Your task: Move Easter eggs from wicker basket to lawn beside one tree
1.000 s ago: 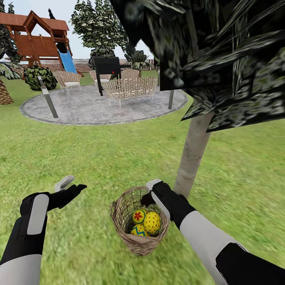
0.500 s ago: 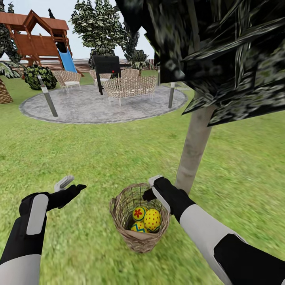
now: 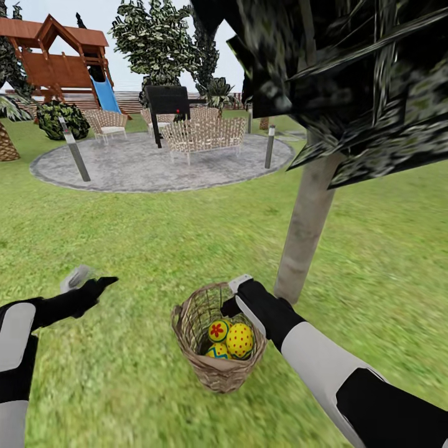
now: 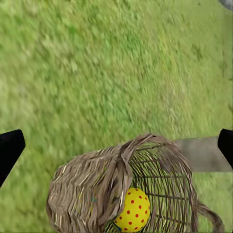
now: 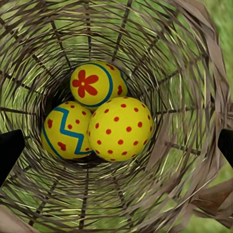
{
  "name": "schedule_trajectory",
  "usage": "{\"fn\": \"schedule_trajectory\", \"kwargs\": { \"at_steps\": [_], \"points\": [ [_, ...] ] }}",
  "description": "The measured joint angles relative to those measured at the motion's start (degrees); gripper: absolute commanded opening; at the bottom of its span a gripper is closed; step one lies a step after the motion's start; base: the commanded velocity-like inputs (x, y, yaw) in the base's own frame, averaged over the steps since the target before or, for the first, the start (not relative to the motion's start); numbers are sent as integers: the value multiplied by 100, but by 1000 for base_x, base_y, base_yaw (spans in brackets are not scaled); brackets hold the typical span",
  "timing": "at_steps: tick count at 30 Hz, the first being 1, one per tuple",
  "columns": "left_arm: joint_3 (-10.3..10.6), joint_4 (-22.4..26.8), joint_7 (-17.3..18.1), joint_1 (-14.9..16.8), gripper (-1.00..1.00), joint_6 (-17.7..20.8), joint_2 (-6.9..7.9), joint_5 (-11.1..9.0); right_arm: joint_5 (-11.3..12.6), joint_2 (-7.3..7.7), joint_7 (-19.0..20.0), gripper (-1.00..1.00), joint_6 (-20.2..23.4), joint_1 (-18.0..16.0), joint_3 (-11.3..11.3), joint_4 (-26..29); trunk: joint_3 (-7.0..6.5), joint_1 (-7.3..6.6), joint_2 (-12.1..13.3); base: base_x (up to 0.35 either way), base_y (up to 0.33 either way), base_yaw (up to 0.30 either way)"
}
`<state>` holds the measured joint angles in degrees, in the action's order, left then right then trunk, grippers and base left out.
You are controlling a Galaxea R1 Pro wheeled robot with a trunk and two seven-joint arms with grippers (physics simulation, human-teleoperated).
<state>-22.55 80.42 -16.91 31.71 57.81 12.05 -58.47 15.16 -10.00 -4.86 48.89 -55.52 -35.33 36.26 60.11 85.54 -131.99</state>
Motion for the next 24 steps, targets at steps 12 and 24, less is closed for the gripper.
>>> {"fn": "schedule_trajectory", "kwargs": {
  "at_steps": [12,24],
  "points": [
    [35,-70,142,-2,100,-27,894,-2070,0,0,-6,100,-1,2,-11,65,216,264,-481,0,0,0],
    [169,-550,1444,-5,100,-40,855,-2096,-6,0,-1,100,-14,10,-9,77,431,528,-962,0,0,0]
  ]
}}
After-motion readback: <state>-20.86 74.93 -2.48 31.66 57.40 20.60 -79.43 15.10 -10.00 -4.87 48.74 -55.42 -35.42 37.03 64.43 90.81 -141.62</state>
